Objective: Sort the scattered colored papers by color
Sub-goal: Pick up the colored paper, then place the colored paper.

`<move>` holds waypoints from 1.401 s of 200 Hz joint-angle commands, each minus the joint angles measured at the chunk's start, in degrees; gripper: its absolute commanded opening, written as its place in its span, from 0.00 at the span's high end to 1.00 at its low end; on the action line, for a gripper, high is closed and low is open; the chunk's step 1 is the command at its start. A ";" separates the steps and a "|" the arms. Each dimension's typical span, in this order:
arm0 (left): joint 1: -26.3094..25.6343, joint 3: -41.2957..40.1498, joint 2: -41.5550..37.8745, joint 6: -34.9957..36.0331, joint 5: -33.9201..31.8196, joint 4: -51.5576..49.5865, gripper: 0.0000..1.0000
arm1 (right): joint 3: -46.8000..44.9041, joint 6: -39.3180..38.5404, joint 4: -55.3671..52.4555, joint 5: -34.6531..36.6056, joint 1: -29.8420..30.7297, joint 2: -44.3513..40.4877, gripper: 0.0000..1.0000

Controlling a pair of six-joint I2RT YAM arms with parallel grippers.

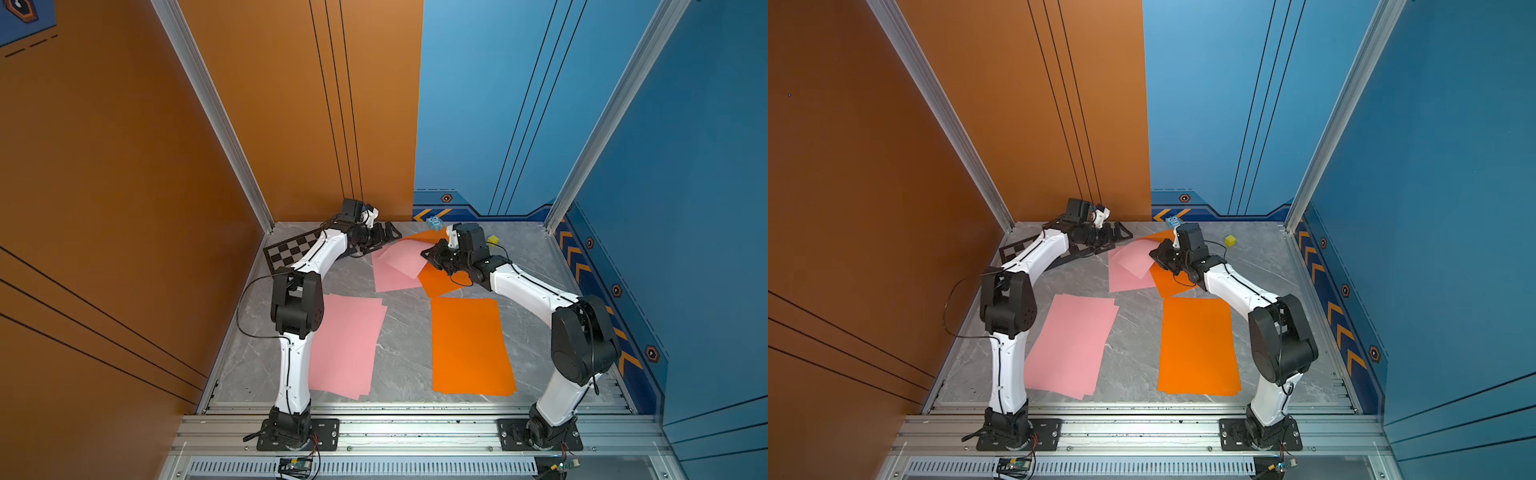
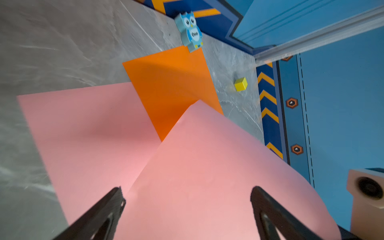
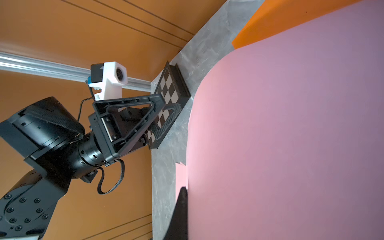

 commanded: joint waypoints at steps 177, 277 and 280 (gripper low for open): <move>26.67 -57.17 -53.58 -16.71 -22.24 7.69 0.02 | -13.69 15.98 36.23 -3.14 30.34 13.18 1.00; 25.78 -57.22 -52.48 -16.01 -18.06 8.31 0.02 | -11.57 17.69 24.72 1.04 33.49 15.32 1.00; 25.66 -57.14 -52.44 -15.95 -17.96 8.37 0.02 | -11.37 17.74 24.26 0.86 33.53 15.40 1.00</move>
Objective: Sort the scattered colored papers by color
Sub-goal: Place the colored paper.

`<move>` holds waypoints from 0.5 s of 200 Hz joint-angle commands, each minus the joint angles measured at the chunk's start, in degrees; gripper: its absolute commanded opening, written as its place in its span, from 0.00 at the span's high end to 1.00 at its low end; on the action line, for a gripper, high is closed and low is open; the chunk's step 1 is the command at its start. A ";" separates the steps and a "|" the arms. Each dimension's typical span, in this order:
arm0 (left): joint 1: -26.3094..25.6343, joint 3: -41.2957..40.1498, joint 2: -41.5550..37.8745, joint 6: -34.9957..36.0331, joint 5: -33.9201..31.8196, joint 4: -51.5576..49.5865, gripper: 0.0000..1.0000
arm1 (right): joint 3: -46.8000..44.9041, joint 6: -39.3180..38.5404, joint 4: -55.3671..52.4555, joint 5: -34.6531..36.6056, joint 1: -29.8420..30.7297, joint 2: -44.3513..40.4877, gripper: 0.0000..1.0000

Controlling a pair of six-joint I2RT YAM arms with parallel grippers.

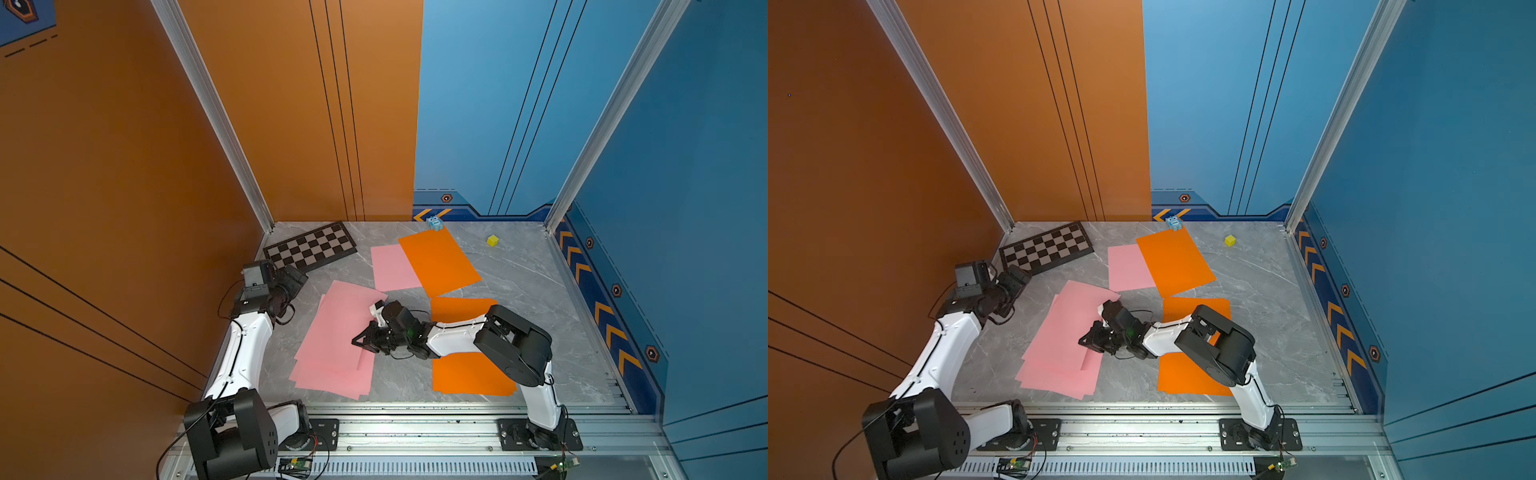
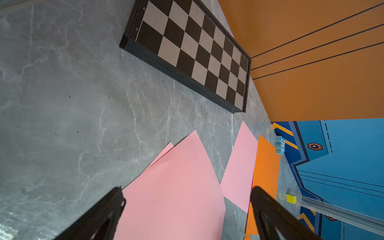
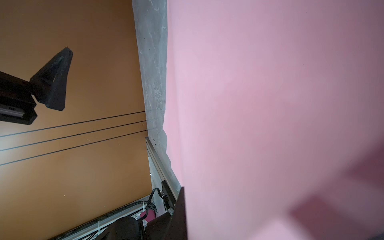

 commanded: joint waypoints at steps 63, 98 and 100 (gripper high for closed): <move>-1.79 -0.10 1.49 0.73 2.72 1.39 0.02 | 3.44 -1.89 -12.61 -1.35 1.46 -1.51 1.00; -2.67 -0.11 1.67 0.73 2.67 1.49 0.02 | 3.97 -2.97 -16.62 -0.57 1.95 -2.04 0.97; -2.70 -0.11 1.67 0.73 2.58 1.49 0.02 | 4.05 -3.09 -16.93 -0.56 1.99 -2.02 0.95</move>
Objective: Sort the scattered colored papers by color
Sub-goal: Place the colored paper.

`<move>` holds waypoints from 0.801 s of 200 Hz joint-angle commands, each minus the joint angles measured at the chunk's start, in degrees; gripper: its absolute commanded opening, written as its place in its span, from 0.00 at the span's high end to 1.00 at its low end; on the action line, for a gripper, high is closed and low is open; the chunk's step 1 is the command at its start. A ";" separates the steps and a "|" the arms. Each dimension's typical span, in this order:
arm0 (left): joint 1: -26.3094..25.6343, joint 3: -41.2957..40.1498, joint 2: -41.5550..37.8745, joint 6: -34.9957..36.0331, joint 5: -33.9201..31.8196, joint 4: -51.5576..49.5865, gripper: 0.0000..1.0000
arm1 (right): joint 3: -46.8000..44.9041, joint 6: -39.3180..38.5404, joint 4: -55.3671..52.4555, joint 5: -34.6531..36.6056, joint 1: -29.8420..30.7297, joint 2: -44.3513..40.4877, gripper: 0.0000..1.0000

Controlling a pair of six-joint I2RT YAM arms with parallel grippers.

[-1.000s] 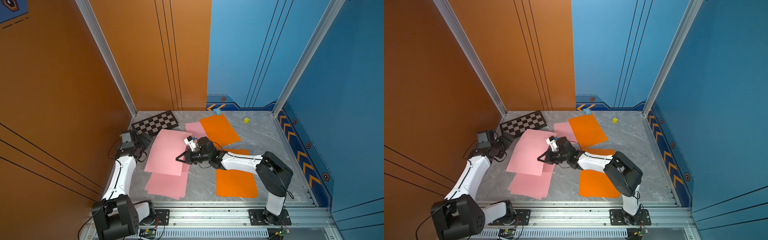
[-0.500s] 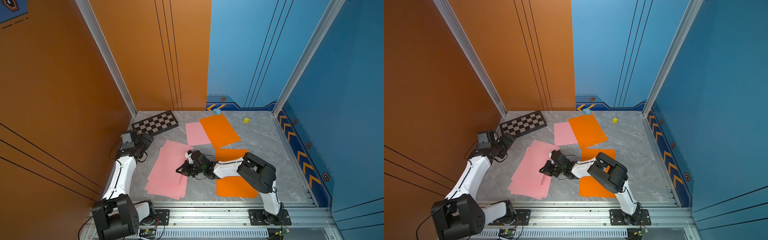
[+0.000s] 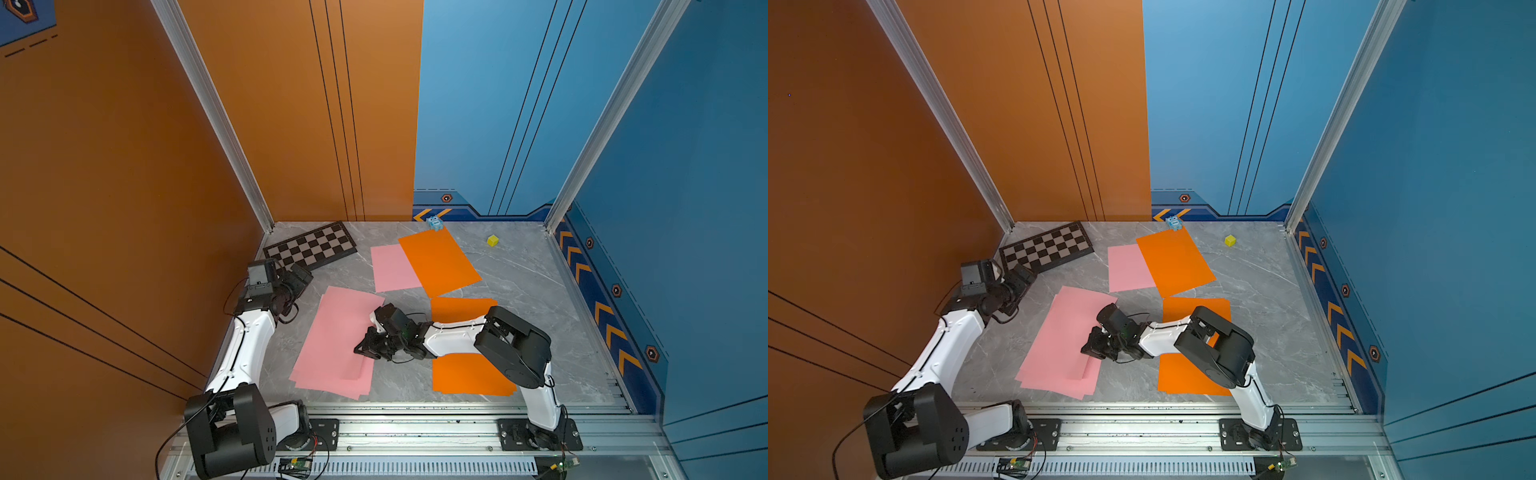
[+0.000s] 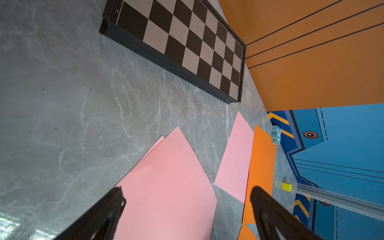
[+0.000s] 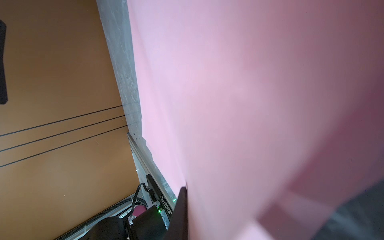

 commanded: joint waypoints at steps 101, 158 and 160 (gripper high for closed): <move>-6.61 3.67 3.55 2.06 -1.61 0.40 0.02 | 6.34 -18.62 -34.68 16.55 2.59 -15.59 0.10; -16.40 15.78 16.19 5.02 3.03 1.38 0.02 | 0.95 -26.56 -39.33 20.04 -8.53 -23.83 0.00; -16.83 16.43 16.77 5.15 3.28 1.45 0.02 | 0.83 -26.89 -39.69 20.02 -9.29 -24.11 0.00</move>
